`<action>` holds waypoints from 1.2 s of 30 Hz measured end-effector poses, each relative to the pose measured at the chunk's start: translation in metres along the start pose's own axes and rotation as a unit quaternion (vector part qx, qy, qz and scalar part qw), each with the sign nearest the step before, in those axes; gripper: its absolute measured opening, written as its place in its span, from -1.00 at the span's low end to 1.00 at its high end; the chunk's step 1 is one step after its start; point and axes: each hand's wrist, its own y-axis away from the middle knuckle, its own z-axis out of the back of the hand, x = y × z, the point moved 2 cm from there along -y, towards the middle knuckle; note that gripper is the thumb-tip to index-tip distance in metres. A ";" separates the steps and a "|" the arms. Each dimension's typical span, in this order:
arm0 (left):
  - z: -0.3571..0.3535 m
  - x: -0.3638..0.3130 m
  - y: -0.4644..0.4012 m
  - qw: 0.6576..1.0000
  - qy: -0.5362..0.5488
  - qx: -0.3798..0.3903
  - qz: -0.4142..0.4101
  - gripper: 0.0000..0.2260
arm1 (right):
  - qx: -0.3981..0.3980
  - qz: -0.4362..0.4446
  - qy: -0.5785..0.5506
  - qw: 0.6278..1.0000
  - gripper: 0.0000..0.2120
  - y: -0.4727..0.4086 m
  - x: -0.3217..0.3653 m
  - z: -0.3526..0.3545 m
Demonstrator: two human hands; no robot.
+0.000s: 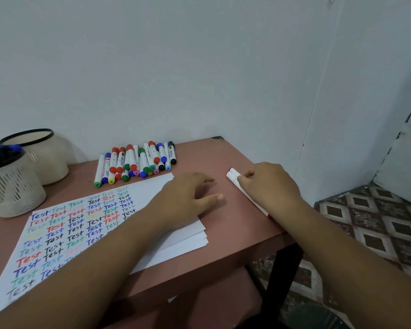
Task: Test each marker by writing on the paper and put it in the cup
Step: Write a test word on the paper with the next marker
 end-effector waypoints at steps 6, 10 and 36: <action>0.003 0.008 0.000 0.999 0.041 -0.006 0.034 -0.40 | -0.023 0.029 -0.004 0.999 -0.64 -0.008 0.008 -0.002; 0.015 0.013 0.001 0.997 0.055 -0.024 0.043 -0.50 | -0.014 0.092 0.005 0.996 -0.77 -0.013 0.025 -0.009; 0.071 0.093 0.050 0.989 -0.055 -0.071 0.115 -0.65 | 0.102 0.255 0.097 0.957 -0.88 -0.104 0.145 -0.101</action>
